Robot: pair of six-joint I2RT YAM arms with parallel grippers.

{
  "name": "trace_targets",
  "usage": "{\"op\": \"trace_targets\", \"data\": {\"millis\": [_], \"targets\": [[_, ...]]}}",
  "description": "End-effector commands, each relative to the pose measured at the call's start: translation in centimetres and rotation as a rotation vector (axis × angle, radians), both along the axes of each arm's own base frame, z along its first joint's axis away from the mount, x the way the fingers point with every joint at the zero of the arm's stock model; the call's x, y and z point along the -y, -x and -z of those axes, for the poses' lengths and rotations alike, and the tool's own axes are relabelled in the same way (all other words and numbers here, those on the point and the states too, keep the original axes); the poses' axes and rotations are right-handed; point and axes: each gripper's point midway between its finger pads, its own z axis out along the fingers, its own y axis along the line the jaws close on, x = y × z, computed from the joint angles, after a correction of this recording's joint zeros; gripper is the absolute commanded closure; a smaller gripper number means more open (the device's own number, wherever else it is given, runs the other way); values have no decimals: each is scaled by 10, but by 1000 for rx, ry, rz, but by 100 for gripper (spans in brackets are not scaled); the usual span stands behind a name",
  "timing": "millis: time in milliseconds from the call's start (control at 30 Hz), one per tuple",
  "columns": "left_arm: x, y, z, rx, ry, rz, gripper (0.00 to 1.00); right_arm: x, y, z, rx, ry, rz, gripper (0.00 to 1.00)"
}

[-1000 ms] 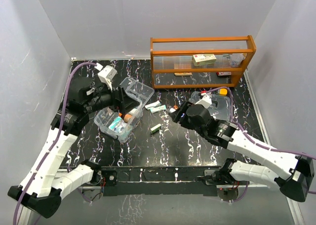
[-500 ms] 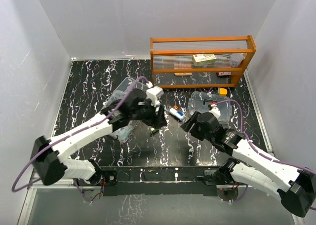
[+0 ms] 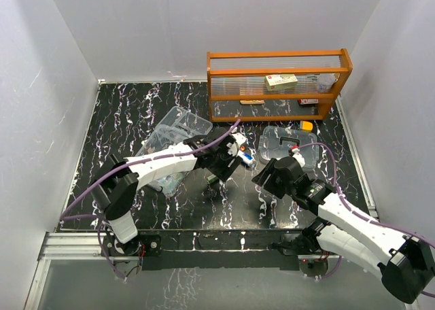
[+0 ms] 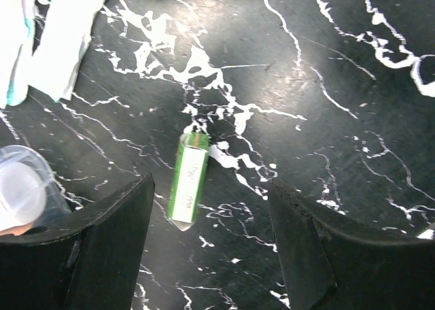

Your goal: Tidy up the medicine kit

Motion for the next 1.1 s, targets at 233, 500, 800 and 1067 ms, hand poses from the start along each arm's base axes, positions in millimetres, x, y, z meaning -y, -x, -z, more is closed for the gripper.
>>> {"op": "trace_targets", "data": {"millis": [233, 500, 800, 1067], "targets": [[-19, 2, 16, -22, -154, 75, 40, -8, -10, -8, 42, -82, 19, 45], [-29, -1, 34, -46, -253, 73, 50, -14, -12, -8, 35, -101, 12, 46], [-27, -4, 38, -59, -274, 107, 66, -15, -14, -12, 46, -107, 10, 46], [-31, -3, 33, -98, -247, 134, 75, -14, -13, -12, 50, -112, 12, 47]]}}
